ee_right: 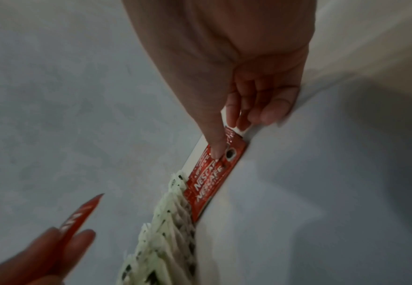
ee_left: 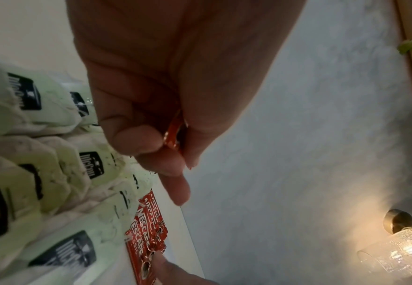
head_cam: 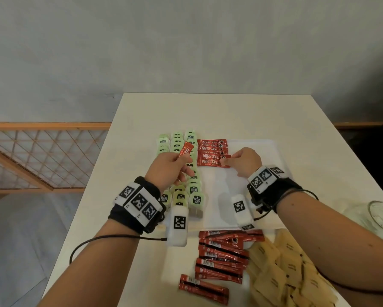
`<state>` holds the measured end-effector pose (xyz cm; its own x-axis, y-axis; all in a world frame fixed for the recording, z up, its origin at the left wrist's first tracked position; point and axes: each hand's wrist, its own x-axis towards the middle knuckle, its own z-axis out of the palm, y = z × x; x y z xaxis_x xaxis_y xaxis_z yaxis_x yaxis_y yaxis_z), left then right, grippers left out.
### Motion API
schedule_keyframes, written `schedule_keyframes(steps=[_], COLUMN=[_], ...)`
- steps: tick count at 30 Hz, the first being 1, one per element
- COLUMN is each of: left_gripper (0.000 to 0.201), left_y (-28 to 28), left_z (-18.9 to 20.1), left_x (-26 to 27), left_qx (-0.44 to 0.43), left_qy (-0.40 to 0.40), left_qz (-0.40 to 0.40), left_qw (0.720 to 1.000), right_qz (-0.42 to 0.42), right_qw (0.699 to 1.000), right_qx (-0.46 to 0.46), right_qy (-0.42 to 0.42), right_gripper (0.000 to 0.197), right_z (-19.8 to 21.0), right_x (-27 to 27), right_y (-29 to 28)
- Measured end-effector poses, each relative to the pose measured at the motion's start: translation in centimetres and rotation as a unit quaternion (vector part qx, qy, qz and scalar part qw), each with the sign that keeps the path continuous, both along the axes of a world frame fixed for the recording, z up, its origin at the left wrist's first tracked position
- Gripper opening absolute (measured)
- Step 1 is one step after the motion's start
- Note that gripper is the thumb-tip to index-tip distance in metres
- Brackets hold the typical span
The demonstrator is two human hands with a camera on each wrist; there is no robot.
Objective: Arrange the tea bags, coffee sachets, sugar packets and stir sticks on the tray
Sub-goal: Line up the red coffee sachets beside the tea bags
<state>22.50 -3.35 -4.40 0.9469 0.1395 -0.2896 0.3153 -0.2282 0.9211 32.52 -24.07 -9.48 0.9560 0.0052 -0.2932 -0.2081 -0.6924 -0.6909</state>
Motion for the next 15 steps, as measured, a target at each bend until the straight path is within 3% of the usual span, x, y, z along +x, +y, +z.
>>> schedule_keyframes(steps=[4,8,11,15], left_gripper=[0.027,0.027,0.025,0.012], left_y=[-0.5,-1.5,-2.0,-2.1], left_z=[0.6,1.4,1.9,2.2], left_x=[-0.7,-1.4,-1.9,-2.9], left_qx=[0.009,0.02,0.008,0.054], left_qy=[0.012,0.017,0.013,-0.024], left_qz=[-0.049,-0.091,-0.093,-0.107], left_qw=[0.999,0.996,0.996,0.993], right_qz=[-0.003,0.089,0.163,0.156], right_qw=[0.994,0.962,0.955,0.956], right_qx=[0.098,0.259,0.247,0.248], right_qy=[-0.044,0.011,-0.003,-0.023], right_gripper=[0.035,0.026,0.008,0.007], right_z=[2.0,5.5,6.6,7.2], right_x=[-1.9,-4.8,-6.3,-6.9], right_y=[0.3,1.1,1.2,0.1])
